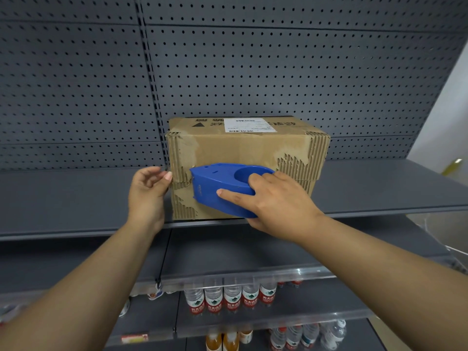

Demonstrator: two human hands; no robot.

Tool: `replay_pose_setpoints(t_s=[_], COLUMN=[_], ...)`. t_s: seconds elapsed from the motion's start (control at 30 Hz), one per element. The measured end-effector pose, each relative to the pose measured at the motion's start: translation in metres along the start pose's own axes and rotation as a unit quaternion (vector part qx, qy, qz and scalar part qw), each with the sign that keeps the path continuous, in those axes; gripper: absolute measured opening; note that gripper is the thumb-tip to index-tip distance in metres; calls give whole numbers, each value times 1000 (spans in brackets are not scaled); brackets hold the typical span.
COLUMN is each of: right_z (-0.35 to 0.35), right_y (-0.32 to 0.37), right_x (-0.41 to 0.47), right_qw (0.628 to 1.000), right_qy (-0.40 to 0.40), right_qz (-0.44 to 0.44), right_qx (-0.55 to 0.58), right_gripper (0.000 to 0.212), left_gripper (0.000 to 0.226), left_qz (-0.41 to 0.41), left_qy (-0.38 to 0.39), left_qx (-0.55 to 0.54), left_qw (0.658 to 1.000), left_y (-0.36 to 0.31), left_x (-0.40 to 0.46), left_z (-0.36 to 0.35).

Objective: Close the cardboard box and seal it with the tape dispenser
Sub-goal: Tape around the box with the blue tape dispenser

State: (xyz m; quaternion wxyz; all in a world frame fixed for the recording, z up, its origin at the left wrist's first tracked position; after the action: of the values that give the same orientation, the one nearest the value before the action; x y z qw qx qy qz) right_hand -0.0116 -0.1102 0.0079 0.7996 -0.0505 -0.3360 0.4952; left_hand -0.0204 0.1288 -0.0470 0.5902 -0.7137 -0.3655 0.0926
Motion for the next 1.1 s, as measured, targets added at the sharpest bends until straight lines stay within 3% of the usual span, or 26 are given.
replay_pose_setpoints(t_s=[0.3,0.57,0.9,1.1], right_z=[-1,-2,-6,-5], right_y=[-2,-3,0,1], right_x=[1,1,-2,-3], right_qw=[1000,1000,1000,1000], right_qy=[-7,-11,-5,-6], right_qz=[2,3,7,13], right_qx=[2,3,0,-5], right_gripper=[74,72,74,75], left_gripper=[10,45,42,55], left_qz=[-1,-42,-89,-43], left_qy=[-69,23,56,30], left_qx=[-31,117,280,267], left_qw=[997,992,954,962], left_y=[6,20,17,9], left_x=[-12,-25,-27,-15], left_z=[-11,-23,-23,-18])
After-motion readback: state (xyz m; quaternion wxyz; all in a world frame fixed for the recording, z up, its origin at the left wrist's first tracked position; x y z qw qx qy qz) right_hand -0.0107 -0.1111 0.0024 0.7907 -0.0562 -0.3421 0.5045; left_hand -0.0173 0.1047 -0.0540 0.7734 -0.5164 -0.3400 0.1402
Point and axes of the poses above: each hand's wrist, its own x-axis towards the middle knuckle, its own z-axis out of the back of the hand, y = z × x, the point moved 4 cm from there along x, towards the middle knuckle, and after that the axes turned 4 degrees about y, right-handed, at the moved point
